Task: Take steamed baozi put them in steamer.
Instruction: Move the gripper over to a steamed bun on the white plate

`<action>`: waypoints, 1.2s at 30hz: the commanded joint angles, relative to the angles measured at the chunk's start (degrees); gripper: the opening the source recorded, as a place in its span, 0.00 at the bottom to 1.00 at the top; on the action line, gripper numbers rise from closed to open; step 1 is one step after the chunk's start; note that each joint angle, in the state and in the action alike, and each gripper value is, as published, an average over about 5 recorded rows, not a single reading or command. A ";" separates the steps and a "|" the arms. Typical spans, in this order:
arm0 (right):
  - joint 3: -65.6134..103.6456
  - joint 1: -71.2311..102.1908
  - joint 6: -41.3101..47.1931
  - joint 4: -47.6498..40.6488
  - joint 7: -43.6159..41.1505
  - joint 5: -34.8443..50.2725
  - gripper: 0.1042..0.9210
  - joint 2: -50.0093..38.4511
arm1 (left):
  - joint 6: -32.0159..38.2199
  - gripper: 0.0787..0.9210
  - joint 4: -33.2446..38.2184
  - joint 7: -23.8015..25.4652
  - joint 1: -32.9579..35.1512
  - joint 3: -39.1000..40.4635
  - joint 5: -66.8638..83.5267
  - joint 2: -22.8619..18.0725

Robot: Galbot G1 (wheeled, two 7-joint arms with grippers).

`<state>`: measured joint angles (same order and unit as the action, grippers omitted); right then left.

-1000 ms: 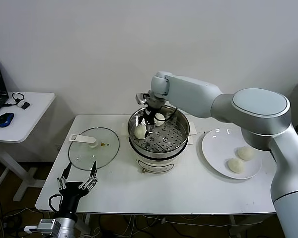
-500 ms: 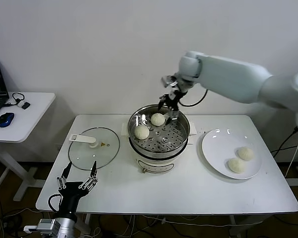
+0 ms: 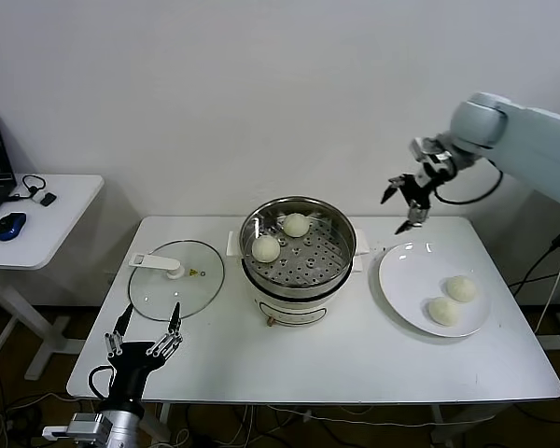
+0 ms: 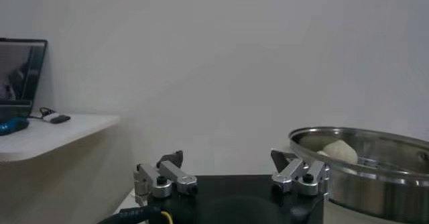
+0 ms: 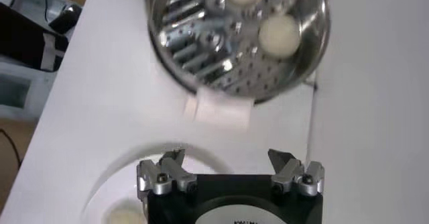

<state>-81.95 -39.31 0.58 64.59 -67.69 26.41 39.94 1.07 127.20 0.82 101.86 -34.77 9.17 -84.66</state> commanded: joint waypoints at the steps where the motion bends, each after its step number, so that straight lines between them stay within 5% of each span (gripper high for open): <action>1: 10.04 13.86 -1.56 2.06 -0.55 -9.77 0.88 -13.61 | -0.03 0.88 0.18 -0.06 0.30 -0.04 -0.02 -0.09; 14: 23.19 30.60 -5.47 -1.65 -0.82 -23.15 0.88 -12.05 | 0.22 0.88 0.06 -0.09 1.34 0.05 0.14 -0.12; 36: 26.06 36.22 -5.26 -9.77 0.21 -27.53 0.88 -2.97 | 0.21 0.88 -0.77 -0.16 1.22 0.07 0.35 -0.15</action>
<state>-57.79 -5.83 -4.34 57.68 -67.59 1.09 34.16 1.37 126.59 0.68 103.21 -34.71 9.49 -84.79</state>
